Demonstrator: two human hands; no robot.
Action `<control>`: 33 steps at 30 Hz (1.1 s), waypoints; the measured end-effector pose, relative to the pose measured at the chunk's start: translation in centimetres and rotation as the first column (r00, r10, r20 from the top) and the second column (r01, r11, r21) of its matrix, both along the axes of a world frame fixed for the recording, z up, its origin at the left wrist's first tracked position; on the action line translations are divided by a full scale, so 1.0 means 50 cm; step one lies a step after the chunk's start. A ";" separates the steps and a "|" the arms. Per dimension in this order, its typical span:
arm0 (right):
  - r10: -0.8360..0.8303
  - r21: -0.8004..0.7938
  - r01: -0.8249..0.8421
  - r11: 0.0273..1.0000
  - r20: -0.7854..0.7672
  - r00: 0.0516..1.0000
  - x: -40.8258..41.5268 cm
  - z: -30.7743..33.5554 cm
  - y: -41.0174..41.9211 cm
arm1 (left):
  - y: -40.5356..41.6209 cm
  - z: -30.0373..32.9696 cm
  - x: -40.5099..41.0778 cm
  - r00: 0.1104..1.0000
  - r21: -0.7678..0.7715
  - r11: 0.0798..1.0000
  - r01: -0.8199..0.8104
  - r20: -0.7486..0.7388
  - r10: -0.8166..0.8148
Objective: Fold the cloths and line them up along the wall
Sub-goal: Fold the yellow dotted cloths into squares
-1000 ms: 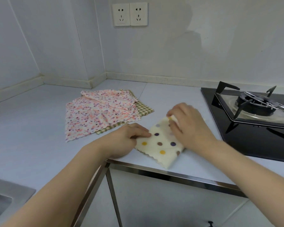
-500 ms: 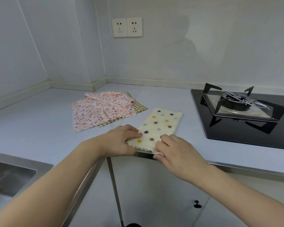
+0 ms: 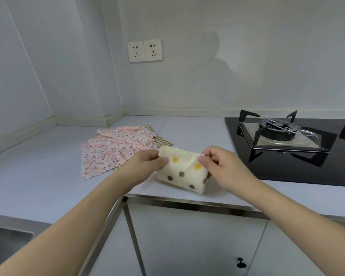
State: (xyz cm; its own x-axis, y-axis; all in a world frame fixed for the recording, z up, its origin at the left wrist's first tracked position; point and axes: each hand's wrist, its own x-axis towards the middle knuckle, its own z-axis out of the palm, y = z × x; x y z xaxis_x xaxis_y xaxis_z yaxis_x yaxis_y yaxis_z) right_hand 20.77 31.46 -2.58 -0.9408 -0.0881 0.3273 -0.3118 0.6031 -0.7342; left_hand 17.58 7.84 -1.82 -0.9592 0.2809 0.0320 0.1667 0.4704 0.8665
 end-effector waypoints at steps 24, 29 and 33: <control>-0.116 0.441 0.017 0.897 0.197 0.973 -0.215 -0.053 0.085 | 0.156 -0.036 -0.137 0.860 -0.615 0.687 -0.387 -0.509 0.028; -0.211 0.595 0.055 0.802 0.196 0.958 -0.213 -0.049 0.079 | 0.200 -0.043 -0.059 0.881 -0.436 0.887 -0.153 -0.466 -0.078; -0.254 0.634 0.053 0.772 0.231 0.939 -0.205 -0.041 0.080 | 0.204 -0.091 -0.048 0.943 -0.601 0.795 -0.083 -0.306 -0.132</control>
